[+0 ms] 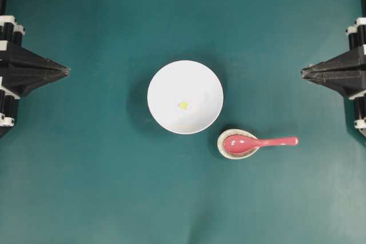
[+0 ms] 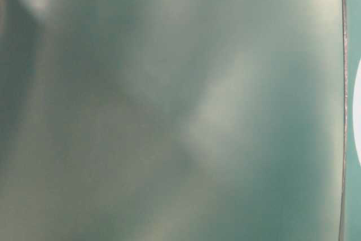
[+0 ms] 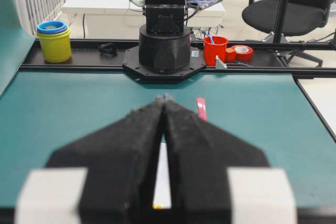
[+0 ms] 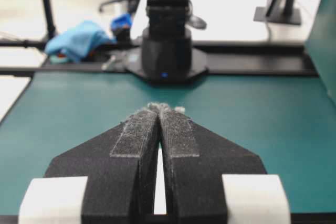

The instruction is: Scoop the yellow hexagonal prism block from the bowl with a spoon using the right arm.

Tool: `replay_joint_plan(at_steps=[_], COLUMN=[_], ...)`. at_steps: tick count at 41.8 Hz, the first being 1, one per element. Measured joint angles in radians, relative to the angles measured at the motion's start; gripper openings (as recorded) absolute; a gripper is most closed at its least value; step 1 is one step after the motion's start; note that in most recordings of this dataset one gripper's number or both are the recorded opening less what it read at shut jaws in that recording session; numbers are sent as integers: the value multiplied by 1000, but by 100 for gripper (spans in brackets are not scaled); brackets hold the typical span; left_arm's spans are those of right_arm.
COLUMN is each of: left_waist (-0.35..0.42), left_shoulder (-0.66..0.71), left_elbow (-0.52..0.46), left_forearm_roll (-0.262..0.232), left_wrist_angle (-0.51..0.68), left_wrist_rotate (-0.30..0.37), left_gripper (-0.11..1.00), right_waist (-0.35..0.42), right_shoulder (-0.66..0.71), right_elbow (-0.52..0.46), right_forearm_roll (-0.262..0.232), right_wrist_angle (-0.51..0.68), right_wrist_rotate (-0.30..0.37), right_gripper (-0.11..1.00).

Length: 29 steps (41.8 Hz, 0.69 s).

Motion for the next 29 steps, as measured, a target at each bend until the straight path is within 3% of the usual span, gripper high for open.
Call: replay_joint_plan(at_steps=[19,29], left_waist=[0,0], left_shoulder=[0,3], left_elbow=[0,0], left_forearm_roll=[6,8], left_wrist_angle=[-3,-3], left_wrist_rotate=[-3,-6], left_gripper=[0,0], right_waist=[-2,20], right_shoulder=[15,34], right_elbow=[0,0], right_forearm_roll=[0,2], right_wrist_angle=[-14,-28], right_wrist_rotate=[0,5], right_gripper=[4,52])
